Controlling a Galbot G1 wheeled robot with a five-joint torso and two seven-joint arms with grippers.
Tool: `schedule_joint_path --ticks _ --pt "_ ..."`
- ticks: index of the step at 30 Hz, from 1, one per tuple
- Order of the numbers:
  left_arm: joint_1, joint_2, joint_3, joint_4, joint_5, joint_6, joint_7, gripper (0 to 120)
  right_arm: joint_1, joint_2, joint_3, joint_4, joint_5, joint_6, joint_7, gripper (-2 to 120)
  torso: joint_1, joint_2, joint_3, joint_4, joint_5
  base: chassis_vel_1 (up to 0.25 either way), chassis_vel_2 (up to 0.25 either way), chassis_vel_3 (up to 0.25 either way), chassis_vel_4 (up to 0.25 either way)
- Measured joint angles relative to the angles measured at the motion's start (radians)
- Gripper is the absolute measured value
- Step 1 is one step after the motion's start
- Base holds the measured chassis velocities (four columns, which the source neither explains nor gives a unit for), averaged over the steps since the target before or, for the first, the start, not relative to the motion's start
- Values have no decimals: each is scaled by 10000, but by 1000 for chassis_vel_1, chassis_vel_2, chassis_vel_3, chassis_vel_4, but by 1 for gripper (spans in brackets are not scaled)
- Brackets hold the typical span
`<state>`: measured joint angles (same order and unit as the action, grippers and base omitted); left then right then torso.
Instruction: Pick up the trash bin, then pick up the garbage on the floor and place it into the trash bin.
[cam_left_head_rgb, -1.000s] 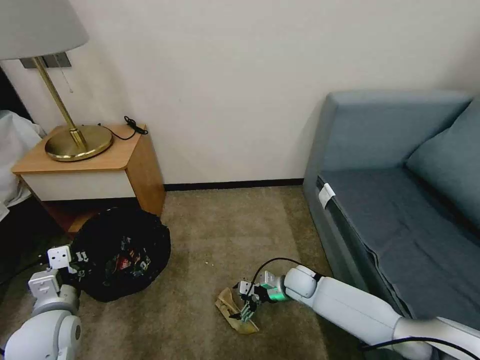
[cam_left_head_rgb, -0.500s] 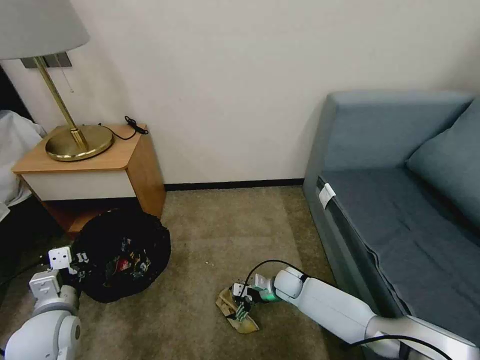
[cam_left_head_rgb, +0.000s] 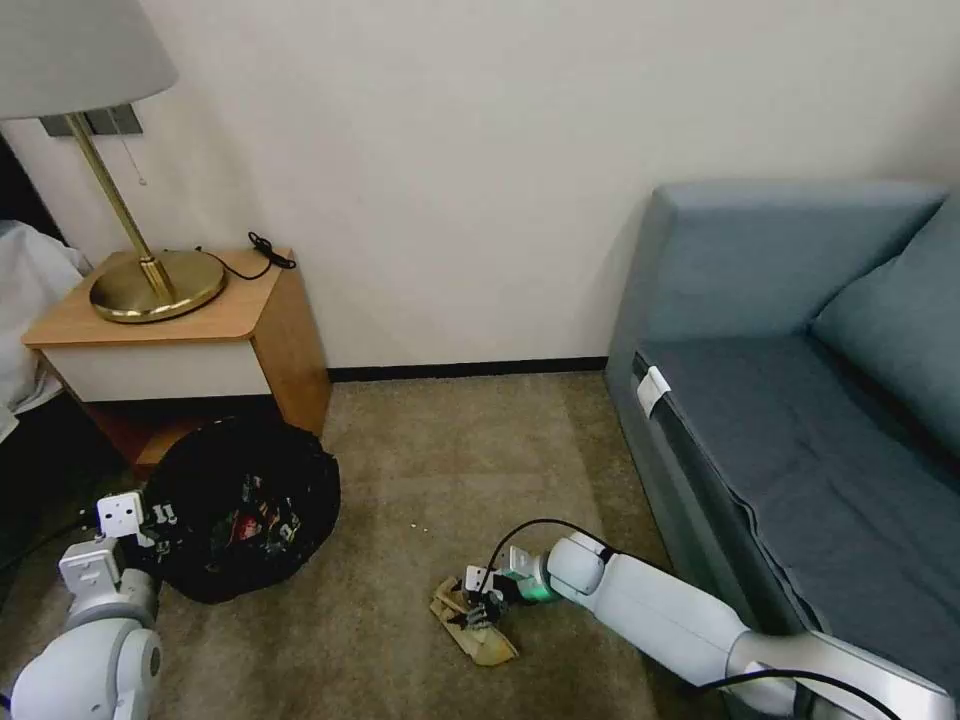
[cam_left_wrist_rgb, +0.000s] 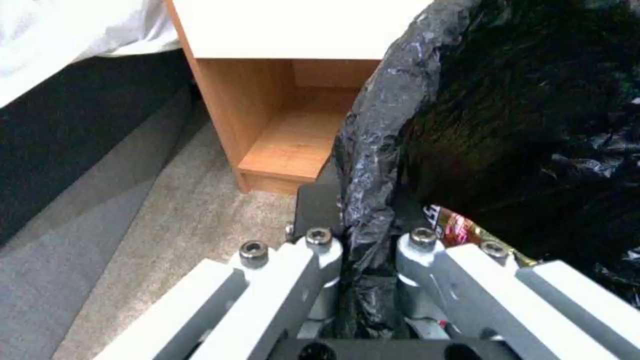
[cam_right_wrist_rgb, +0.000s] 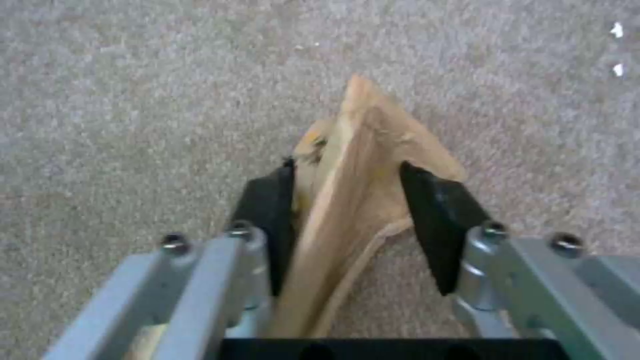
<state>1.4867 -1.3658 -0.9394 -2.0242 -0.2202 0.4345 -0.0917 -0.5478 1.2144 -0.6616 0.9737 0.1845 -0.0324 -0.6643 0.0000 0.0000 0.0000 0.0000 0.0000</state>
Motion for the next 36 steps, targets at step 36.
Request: schedule_joint_path --ticks 36 --pt "2 224 -111 39 -95 -101 136 4 451 -343 1493 974 565 212 -407 0 0 -1 1 0 0 0 0 0 0"
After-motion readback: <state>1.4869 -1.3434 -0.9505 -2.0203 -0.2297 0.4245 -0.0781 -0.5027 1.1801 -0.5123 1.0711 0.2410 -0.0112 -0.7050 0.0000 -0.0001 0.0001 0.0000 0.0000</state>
